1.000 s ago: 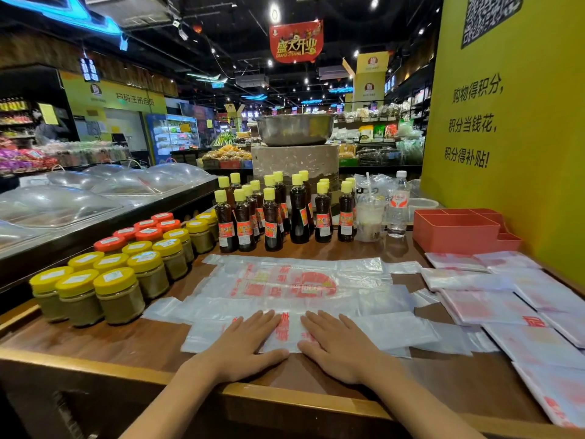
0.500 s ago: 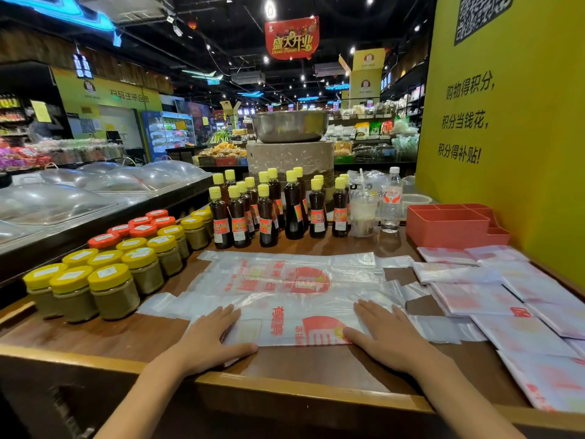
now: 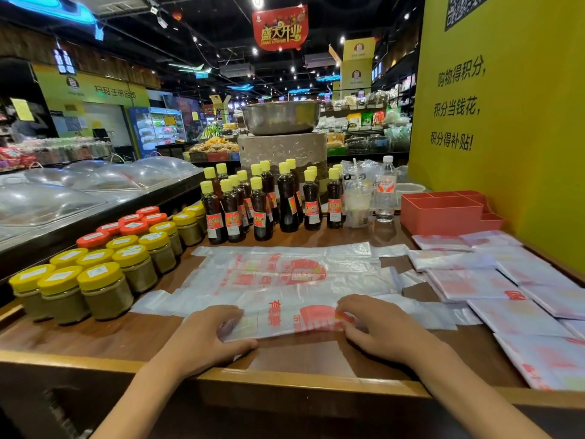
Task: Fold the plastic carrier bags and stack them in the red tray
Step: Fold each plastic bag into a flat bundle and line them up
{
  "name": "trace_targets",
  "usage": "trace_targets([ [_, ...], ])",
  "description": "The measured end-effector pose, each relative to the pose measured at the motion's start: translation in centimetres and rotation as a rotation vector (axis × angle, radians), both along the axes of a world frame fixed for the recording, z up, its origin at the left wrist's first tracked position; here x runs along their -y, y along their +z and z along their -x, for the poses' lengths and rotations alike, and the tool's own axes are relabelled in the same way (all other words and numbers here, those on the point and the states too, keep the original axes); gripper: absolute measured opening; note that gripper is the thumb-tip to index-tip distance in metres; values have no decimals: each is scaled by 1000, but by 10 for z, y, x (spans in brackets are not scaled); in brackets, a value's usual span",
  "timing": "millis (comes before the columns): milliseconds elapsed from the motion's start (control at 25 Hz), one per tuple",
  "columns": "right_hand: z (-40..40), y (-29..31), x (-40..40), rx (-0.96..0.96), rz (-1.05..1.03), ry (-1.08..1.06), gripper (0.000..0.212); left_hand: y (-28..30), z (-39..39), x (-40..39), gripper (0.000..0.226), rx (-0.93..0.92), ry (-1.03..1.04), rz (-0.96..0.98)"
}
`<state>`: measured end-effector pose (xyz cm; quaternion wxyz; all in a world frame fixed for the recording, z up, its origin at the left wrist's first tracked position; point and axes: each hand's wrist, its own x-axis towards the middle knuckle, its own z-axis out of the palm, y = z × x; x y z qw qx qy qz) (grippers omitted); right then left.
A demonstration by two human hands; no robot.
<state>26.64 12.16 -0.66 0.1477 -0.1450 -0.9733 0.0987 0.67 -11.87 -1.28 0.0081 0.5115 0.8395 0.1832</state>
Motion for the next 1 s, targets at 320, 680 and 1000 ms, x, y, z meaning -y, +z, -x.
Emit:
trace_targets([
  [320, 4, 1, 1, -286, -222, -54, 32, 2, -11, 11, 18, -364, -112, -187],
  [680, 61, 19, -3, -15, -123, -249, 30, 9, -30, -40, 45, -193, 68, -307],
  [1000, 100, -24, 43, 224, 9, -99, 58, -18, -36, -79, 56, -37, 24, 284],
])
